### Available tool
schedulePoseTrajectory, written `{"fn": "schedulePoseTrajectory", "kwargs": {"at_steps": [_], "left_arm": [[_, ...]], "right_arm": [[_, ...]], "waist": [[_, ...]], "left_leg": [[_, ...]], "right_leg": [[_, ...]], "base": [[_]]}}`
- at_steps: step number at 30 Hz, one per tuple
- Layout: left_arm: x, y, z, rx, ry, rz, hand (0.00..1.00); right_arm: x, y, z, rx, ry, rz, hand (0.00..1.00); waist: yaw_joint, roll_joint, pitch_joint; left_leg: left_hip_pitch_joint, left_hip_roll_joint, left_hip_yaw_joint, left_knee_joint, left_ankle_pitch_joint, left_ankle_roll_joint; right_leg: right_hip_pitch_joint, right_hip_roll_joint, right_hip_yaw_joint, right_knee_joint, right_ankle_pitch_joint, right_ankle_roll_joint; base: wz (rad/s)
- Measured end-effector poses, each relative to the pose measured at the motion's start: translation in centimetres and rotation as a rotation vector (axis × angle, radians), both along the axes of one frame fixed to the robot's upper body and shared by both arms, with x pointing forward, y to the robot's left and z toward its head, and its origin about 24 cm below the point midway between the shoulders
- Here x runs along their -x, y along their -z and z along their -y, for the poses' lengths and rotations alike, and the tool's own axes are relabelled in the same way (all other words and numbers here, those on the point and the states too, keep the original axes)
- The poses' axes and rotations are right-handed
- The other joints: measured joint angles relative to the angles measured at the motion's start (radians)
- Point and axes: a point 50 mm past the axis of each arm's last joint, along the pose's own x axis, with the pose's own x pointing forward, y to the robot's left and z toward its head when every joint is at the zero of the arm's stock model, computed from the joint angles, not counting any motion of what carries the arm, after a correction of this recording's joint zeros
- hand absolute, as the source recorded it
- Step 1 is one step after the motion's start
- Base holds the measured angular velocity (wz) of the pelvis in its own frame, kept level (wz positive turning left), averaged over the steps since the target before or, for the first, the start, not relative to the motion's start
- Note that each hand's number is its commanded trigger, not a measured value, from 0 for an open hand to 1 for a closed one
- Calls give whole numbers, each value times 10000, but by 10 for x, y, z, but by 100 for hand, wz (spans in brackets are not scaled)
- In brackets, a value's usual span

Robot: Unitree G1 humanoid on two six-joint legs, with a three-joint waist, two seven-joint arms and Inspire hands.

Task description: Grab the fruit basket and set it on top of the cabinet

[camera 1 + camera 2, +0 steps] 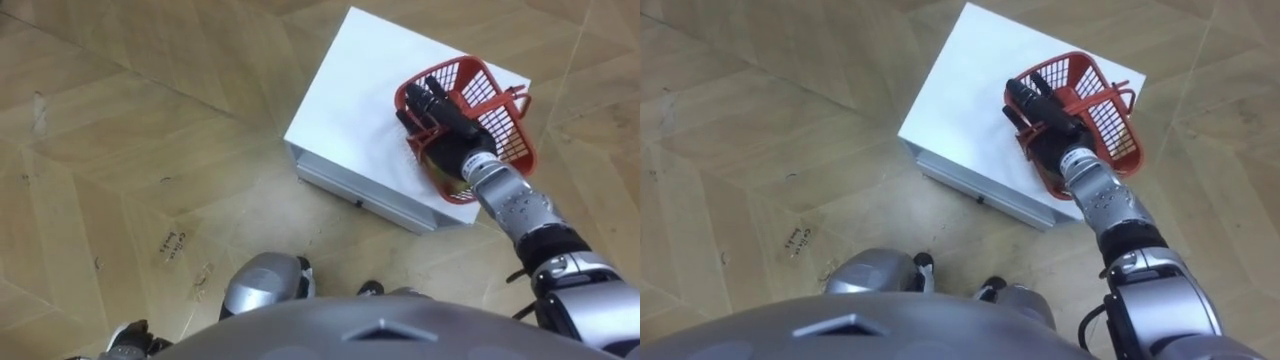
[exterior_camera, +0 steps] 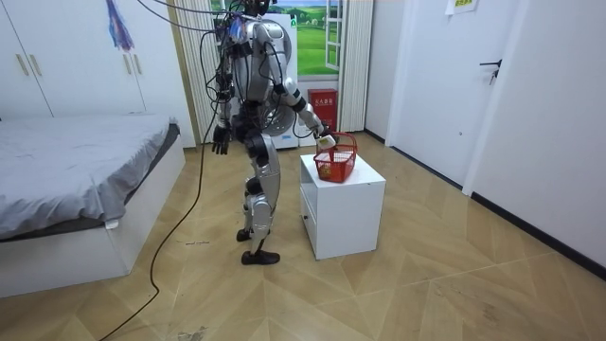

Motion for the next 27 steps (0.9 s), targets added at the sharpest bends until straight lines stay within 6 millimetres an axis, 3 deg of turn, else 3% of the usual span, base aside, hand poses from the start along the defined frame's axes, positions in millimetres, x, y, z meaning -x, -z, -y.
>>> {"fn": "schedulePoseTrajectory", "kwargs": {"at_steps": [15,27], "left_arm": [[-1,3,8,238,-54,140,0],[0,3,8,256,-226,198,0]], "right_arm": [[5,2,0,-198,-8,96,0],[18,2,-1,-874,425,472,0]], "waist": [[-27,-31,-28],[-124,101,-62]], "left_leg": [[184,0,31,-66,1,1],[258,2,40,-93,2,1]], "right_leg": [[169,10,-13,-16,2,1],[245,16,-5,-52,1,1]], "base": [[0],[0]]}}
